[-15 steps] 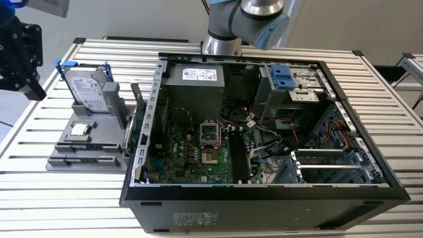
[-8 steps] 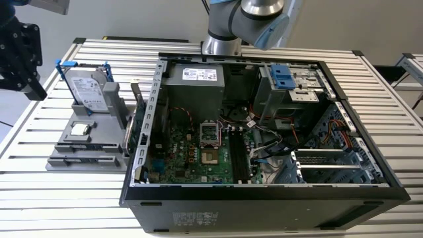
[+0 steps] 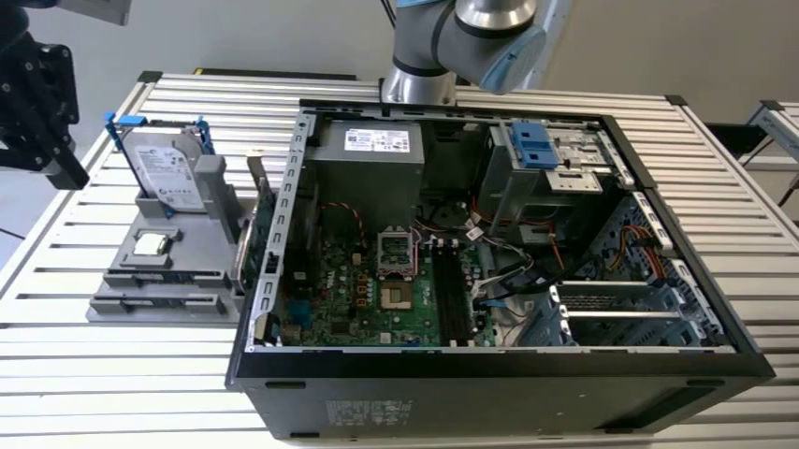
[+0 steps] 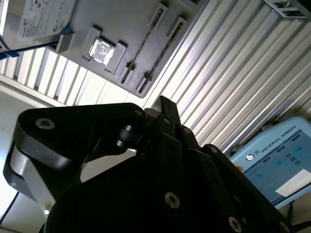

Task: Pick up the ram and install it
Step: 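Pick up the ram and move it above insertion slot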

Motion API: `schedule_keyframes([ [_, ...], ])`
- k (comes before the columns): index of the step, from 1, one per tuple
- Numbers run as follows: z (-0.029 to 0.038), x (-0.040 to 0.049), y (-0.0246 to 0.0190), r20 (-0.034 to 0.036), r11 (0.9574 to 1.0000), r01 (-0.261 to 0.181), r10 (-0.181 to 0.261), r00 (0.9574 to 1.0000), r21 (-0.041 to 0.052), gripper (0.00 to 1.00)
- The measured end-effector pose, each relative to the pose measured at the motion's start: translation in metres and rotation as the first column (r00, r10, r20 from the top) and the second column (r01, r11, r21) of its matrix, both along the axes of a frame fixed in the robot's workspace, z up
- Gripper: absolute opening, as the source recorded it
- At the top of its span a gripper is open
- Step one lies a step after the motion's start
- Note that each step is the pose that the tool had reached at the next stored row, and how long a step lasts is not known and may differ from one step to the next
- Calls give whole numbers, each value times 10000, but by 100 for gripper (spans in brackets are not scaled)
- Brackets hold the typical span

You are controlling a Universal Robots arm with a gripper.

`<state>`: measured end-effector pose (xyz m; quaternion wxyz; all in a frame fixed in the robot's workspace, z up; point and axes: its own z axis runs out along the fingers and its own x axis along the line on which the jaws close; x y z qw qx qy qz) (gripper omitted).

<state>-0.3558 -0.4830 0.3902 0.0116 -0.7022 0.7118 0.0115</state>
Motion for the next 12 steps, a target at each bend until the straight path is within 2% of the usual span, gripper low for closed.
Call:
schedule_keyframes([
  [6, 0, 0, 0, 1, 10000, -76, 76, 10000, 0, 0],
  [7, 0, 0, 0, 1, 10000, -88, 88, 10000, 0, 100],
  [12, 0, 0, 0, 0, 9999, -152, 152, 9999, 0, 100],
])
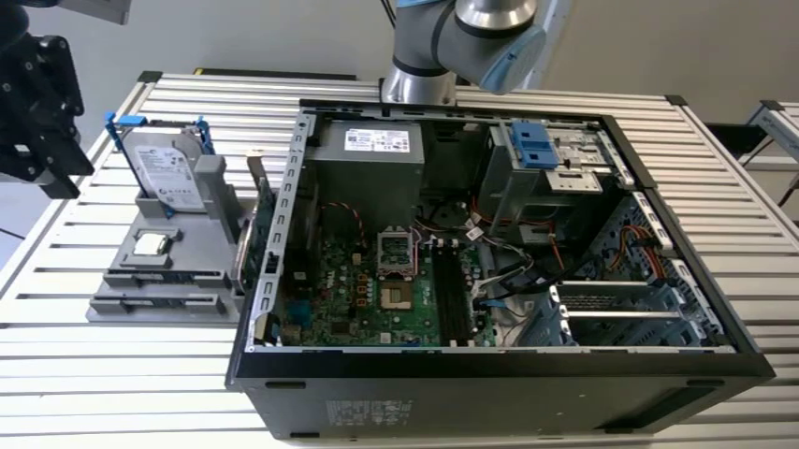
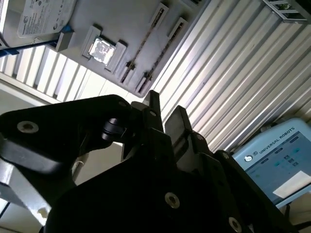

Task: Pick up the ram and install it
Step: 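Pick up the ram and move it above insertion slot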

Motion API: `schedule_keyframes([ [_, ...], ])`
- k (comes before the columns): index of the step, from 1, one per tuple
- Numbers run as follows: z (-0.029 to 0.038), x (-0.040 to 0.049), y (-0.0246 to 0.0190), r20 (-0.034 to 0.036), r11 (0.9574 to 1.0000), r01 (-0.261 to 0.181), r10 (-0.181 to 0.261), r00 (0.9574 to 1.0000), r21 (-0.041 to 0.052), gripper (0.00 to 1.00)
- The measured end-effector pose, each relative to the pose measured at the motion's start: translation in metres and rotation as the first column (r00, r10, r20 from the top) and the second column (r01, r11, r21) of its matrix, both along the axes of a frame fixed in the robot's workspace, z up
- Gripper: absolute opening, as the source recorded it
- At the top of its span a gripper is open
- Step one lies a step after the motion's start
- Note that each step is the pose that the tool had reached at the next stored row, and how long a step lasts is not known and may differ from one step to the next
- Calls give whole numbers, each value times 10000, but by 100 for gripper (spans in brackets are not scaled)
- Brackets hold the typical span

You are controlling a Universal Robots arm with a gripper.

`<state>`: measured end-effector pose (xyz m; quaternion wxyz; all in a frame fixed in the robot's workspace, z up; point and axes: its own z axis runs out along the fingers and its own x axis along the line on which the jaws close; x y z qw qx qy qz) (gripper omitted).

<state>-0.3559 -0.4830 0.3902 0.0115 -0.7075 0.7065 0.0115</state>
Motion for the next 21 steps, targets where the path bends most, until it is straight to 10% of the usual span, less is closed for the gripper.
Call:
schedule_keyframes([
  [21, -3, 1, 0, -1, 9997, -240, 240, 9997, -1, 100],
])
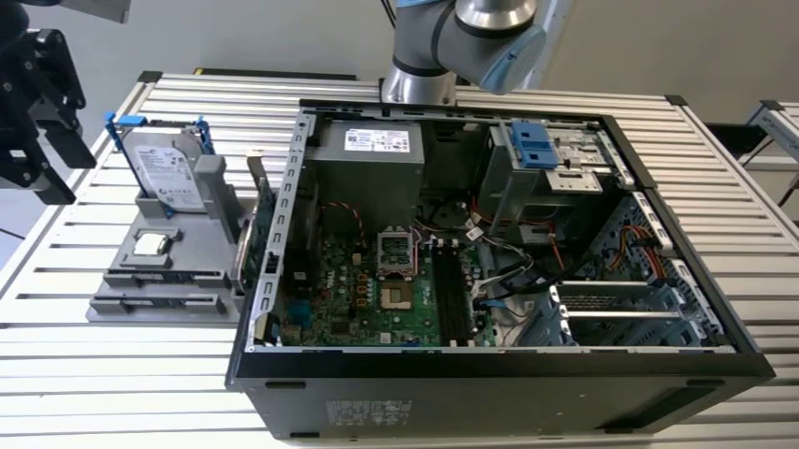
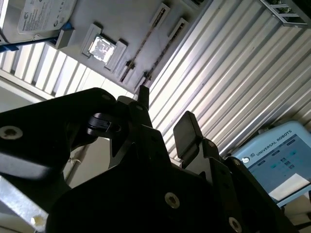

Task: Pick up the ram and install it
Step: 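Pick up the ram and move it above insertion slot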

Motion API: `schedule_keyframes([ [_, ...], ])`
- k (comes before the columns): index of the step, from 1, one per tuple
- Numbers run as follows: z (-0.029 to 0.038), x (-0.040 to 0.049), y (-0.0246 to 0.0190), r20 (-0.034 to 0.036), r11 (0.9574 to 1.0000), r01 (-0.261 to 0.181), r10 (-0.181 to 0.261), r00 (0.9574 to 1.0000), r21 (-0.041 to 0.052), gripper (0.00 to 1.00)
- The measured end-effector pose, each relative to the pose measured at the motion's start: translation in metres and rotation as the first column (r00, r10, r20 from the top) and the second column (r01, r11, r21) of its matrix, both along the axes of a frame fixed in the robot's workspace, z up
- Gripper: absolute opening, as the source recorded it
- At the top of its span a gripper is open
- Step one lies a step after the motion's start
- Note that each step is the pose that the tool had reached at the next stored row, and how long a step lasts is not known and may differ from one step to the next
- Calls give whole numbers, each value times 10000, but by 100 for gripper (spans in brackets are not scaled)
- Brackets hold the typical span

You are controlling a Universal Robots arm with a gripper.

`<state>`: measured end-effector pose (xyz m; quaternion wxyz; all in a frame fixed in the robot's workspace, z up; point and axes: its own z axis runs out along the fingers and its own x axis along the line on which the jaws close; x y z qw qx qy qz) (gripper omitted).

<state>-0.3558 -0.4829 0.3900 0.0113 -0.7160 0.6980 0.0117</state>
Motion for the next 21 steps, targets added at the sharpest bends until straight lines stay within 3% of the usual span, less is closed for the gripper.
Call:
schedule_keyframes([
  [21, -77, 0, 1, 1, 10000, -8, 8, 10000, -28, 100],
])
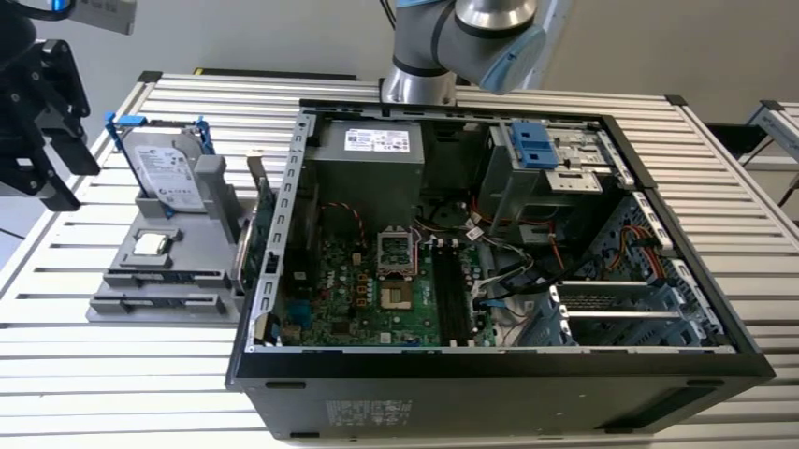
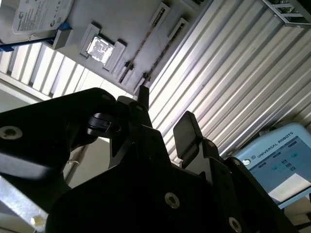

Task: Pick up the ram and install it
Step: 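Pick up the ram and move it above insertion slot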

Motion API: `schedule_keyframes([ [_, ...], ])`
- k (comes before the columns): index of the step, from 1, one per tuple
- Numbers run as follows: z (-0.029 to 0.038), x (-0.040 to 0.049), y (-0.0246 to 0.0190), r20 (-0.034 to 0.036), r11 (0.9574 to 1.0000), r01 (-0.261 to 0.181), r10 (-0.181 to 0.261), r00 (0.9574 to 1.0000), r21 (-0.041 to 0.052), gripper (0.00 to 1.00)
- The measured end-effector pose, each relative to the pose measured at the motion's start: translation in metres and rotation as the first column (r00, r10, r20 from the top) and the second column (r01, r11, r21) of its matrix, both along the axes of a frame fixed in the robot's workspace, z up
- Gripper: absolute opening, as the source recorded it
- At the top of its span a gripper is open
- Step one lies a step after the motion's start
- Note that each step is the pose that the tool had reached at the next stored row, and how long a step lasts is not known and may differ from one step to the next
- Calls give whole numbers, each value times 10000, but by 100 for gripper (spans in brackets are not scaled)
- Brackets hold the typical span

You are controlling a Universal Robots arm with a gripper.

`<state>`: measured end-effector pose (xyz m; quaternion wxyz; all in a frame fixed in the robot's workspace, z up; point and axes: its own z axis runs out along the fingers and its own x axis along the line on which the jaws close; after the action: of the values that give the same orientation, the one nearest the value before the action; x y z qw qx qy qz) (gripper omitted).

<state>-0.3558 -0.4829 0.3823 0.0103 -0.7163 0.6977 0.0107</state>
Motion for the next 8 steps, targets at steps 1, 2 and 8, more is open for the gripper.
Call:
schedule_keyframes([
  [1, -4, 0, 0, 0, 10000, 0, 0, 10000, -2, 100],
  [2, -8, 0, 0, 0, 10000, 0, 0, 10000, -6, 100],
  [8, -33, 0, 1, 0, 10000, 0, 0, 10000, -23, 100],
])
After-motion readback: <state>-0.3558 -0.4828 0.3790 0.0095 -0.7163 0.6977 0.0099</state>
